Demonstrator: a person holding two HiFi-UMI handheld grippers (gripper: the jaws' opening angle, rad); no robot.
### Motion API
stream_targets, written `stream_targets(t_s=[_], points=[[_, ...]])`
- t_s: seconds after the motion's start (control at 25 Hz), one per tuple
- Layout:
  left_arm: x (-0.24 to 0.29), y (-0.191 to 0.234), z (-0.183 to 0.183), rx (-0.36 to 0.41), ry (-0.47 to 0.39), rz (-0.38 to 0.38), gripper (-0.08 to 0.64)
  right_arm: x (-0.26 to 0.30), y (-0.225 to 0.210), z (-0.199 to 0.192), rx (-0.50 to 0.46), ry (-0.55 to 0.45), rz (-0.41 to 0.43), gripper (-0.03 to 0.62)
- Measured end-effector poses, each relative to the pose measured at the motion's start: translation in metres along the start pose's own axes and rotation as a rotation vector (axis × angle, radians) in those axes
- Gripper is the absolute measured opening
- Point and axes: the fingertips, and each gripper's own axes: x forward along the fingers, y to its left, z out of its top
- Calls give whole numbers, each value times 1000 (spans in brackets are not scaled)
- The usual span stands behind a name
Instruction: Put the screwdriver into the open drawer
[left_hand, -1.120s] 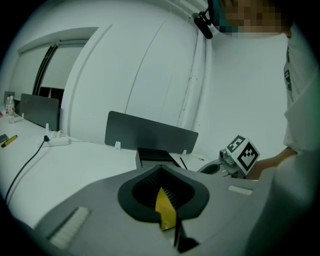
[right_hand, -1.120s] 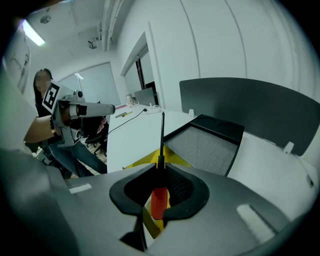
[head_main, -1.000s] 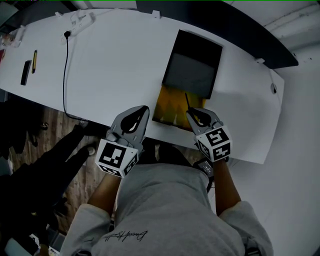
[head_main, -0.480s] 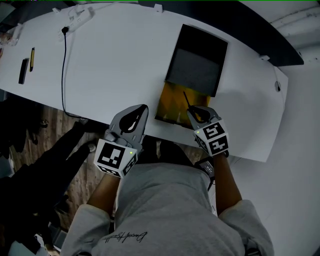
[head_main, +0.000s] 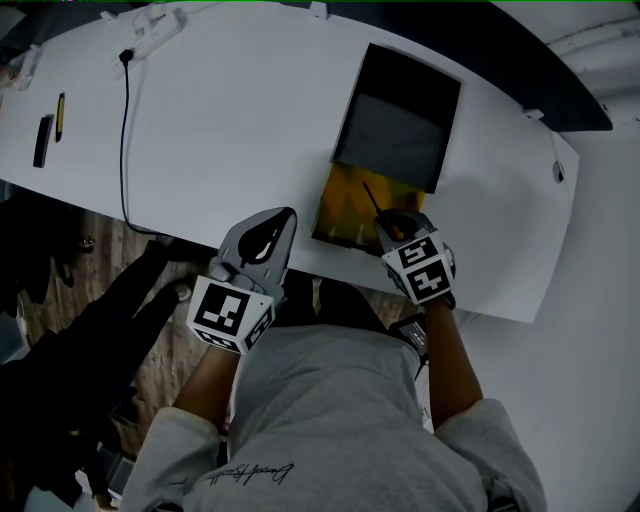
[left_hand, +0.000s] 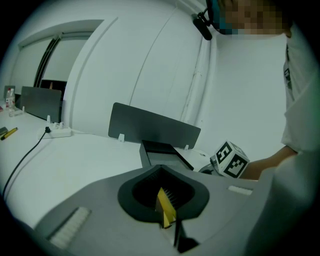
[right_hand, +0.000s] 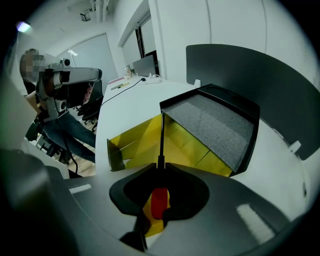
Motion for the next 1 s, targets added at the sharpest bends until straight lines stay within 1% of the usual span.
stream_targets(t_s=[0.16,0.36,0.56,0.8,1.0], points=[[2,2,-3,0,11,-6,2,6,3,-4,-1,44,3,74],[5,5,2,-5,-10,-2,2,13,1,-1,-21,80,8,74],[7,7,3,-10,-10,-1,2,21,1,-3,-26,118,20,74],[9,8,-2,-18,-2,3,2,32,2,-9,-53,175,31,74],[10,12,-5,-25,-1,9,2,37,2,-11,-76,213,23,73]])
